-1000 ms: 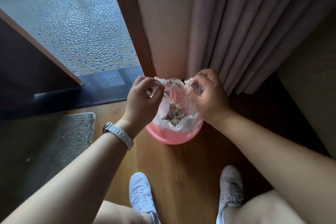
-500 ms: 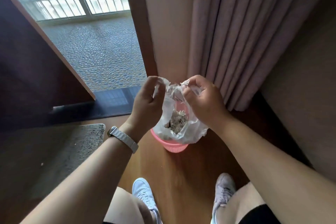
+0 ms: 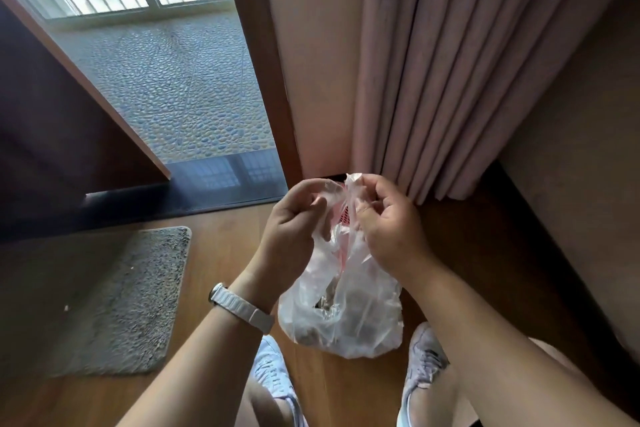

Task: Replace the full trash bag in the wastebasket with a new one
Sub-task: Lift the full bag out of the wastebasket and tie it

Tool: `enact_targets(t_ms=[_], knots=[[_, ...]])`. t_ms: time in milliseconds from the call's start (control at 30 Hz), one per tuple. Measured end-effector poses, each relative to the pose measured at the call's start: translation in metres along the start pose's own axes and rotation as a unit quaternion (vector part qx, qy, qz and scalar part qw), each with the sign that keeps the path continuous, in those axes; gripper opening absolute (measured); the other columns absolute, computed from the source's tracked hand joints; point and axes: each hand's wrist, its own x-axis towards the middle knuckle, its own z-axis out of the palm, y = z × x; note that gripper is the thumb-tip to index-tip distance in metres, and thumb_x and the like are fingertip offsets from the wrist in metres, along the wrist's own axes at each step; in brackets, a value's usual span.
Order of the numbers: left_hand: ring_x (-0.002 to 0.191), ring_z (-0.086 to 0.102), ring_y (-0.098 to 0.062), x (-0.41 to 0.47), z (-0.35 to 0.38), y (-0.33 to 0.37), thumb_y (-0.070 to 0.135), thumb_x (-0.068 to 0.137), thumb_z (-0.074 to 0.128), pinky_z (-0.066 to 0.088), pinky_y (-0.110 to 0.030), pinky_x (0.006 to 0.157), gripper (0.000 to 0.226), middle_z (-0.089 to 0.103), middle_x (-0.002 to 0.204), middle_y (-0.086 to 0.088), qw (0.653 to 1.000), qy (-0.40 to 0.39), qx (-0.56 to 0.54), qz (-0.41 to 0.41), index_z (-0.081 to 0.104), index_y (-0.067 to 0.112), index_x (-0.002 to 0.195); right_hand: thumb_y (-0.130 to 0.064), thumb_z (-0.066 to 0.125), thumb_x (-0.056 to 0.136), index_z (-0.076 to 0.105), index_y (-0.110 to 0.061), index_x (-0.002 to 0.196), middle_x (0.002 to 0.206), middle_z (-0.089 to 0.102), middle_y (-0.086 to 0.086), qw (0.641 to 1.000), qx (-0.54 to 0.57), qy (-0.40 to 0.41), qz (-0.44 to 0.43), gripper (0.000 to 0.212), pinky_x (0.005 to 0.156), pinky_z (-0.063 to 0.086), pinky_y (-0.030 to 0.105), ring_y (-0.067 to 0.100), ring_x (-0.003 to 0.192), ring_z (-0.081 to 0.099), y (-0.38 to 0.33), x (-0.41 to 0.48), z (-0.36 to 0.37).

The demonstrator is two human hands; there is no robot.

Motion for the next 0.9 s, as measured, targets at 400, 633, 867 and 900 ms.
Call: enact_targets(t_ms=[400, 633, 867, 900], knots=[[0.057, 0.051, -0.012, 0.026, -0.007, -0.025, 0.016, 0.079, 0.071, 0.042, -0.024, 0.051, 0.053, 0.06, 0.077, -0.009, 0.989, 0.01, 0.036, -0.141, 0.051, 0.015, 0.129, -0.004, 0.059, 0.084, 0.065, -0.013, 0.114, 0.093, 0.072, 0.008, 0.977, 0.047, -0.201, 0.047, 0.033, 0.08, 0.057, 0.033, 0.017, 0.088, 0.07, 0.018, 0.022, -0.002], [0.057, 0.059, -0.017, 0.035, -0.012, -0.035, 0.018, 0.081, 0.072, 0.048, -0.03, 0.055, 0.012, 0.067, 0.074, -0.008, 0.987, -0.02, -0.004, -0.159, 0.066, 0.011, 0.088, -0.008, 0.057, 0.094, 0.071, -0.024, 0.094, 0.072, 0.066, 0.002, 0.985, 0.056, -0.154, 0.06, 0.021, 0.054, 0.046, 0.023, 0.015, 0.058, 0.052, 0.026, 0.029, -0.008], [0.064, 0.057, -0.019, 0.038, 0.002, -0.044, 0.004, 0.092, 0.059, 0.05, -0.03, 0.06, 0.021, 0.06, 0.076, -0.01, 0.992, 0.023, -0.025, -0.123, 0.061, 0.016, 0.074, -0.014, 0.058, 0.095, 0.066, -0.024, 0.082, 0.061, 0.063, -0.012, 0.995, 0.018, -0.096, 0.03, 0.019, 0.052, 0.047, 0.021, 0.004, 0.053, 0.055, 0.027, 0.031, -0.008], [0.065, 0.057, -0.019, 0.038, 0.003, -0.044, 0.005, 0.091, 0.06, 0.05, -0.03, 0.061, 0.021, 0.06, 0.076, -0.009, 0.993, 0.023, -0.026, -0.115, 0.061, 0.017, 0.074, -0.015, 0.057, 0.095, 0.065, -0.025, 0.081, 0.06, 0.063, -0.012, 0.995, 0.015, -0.09, 0.026, 0.019, 0.052, 0.048, 0.022, 0.005, 0.053, 0.056, 0.027, 0.031, -0.008]])
